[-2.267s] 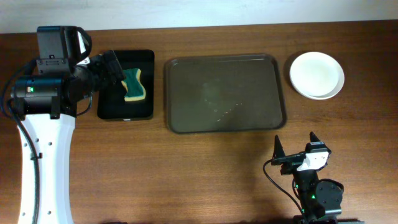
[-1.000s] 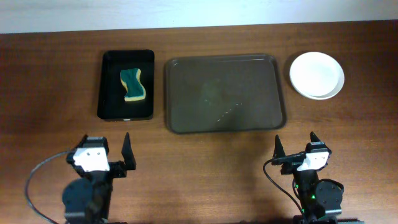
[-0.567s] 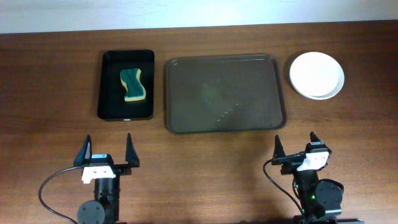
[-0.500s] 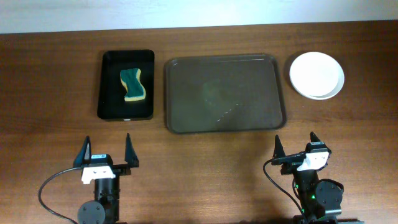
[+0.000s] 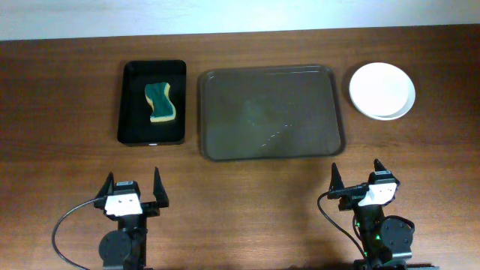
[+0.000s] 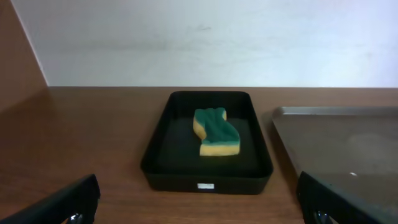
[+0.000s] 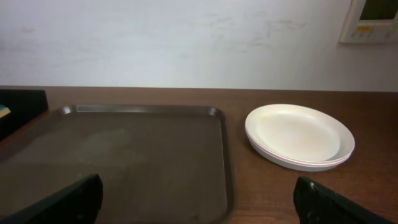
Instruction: Clean dirty plates on tray and stack at the side
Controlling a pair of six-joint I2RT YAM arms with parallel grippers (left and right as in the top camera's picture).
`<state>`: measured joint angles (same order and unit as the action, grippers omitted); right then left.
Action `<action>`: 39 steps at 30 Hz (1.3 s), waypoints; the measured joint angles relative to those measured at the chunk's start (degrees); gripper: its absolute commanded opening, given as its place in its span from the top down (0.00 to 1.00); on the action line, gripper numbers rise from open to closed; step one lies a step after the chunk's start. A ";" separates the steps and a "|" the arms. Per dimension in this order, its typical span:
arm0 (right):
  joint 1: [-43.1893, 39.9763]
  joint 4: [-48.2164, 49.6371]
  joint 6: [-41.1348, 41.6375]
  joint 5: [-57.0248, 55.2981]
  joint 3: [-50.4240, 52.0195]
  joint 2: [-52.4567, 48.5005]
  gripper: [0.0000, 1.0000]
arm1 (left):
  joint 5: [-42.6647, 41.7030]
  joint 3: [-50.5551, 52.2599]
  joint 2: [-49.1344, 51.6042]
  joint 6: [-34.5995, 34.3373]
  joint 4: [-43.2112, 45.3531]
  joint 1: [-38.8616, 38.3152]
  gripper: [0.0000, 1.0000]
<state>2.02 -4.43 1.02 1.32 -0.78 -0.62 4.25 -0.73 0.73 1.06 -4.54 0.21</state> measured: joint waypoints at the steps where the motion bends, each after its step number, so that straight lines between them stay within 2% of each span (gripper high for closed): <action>1: 0.00 0.00 0.00 0.00 0.00 0.00 0.02 | -0.48 0.00 0.00 0.42 -0.02 0.00 0.01; 10: 0.00 0.00 0.02 0.00 0.00 0.00 0.01 | -1.99 0.00 0.00 3.91 -0.09 0.00 0.01; 39: 0.00 0.00 -0.02 0.00 0.00 0.00 0.02 | -2.19 0.00 0.00 4.11 -0.09 0.00 0.01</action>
<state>2.02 -4.43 0.99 1.32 -0.78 -0.62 2.07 -0.73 0.73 5.17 -4.62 0.21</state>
